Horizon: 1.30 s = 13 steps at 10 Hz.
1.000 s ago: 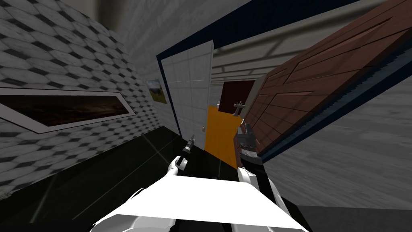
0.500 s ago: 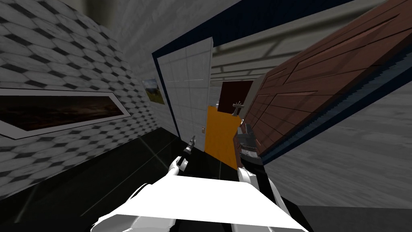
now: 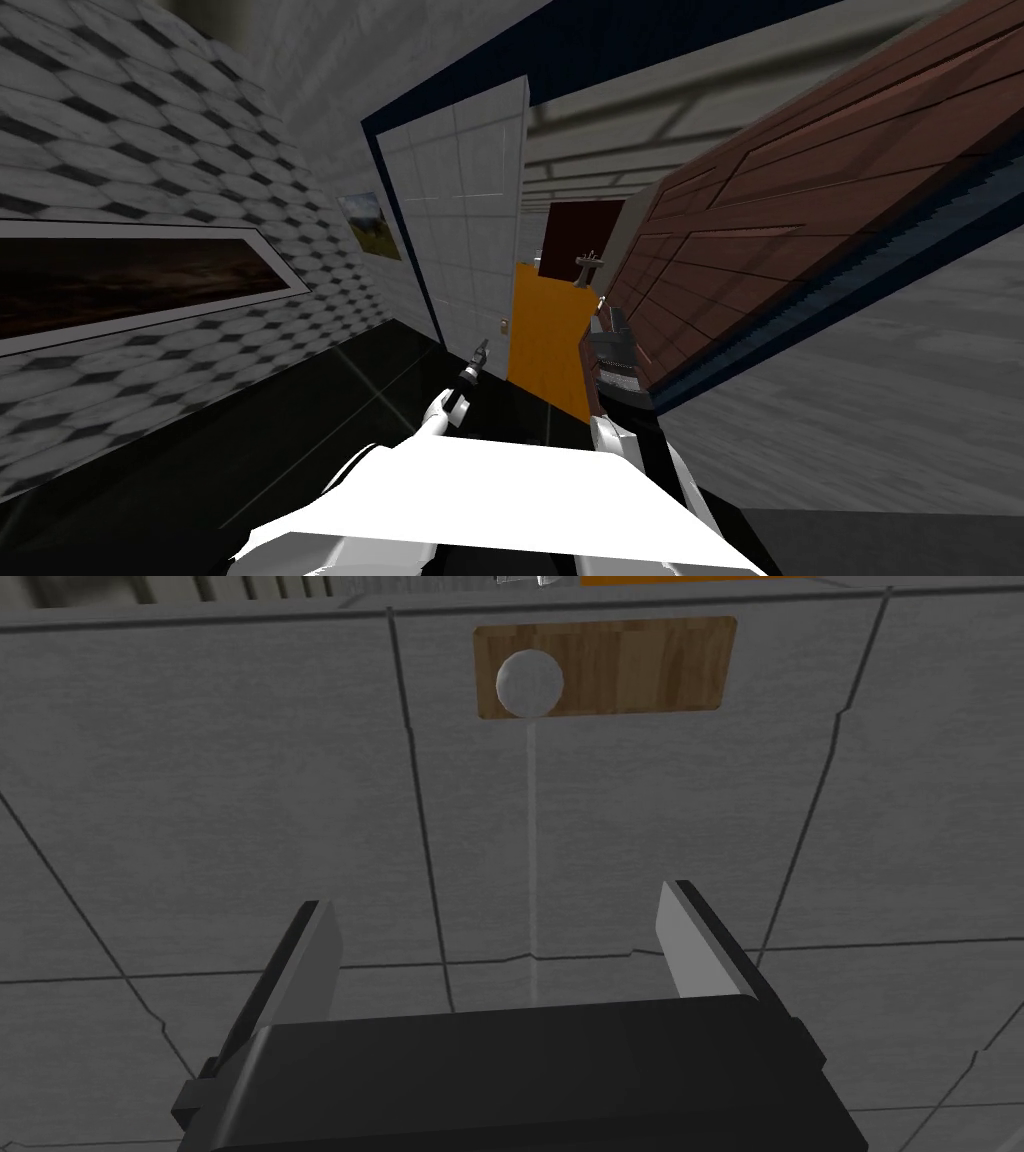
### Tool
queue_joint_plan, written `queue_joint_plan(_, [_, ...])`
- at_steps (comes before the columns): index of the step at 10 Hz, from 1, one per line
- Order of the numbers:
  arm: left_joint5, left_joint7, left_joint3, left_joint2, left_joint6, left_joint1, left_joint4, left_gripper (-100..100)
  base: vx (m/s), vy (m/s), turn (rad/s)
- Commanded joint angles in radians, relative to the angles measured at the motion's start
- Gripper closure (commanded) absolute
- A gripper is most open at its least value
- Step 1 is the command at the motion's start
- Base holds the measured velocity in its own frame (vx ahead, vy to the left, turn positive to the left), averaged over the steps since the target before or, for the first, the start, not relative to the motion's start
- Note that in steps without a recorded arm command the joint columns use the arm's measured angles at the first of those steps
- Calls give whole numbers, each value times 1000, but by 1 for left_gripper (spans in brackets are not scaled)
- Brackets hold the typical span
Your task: Push the door open
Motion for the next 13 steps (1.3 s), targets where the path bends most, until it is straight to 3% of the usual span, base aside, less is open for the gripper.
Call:
queue_joint_plan(1, [-15,7,-3,-7,0,-14,37,-100,136,40,-94])
queue_joint_plan(4, [-23,9,-2,-14,-6,-29,72,-100,73,26,-30])
queue_joint_plan(9, [-12,-2,5,5,-5,-32,76,-100,120,-23,-23])
queue_joint_plan(13, [-4,-12,12,-6,-1,-35,80,-100,200,-79,-29])
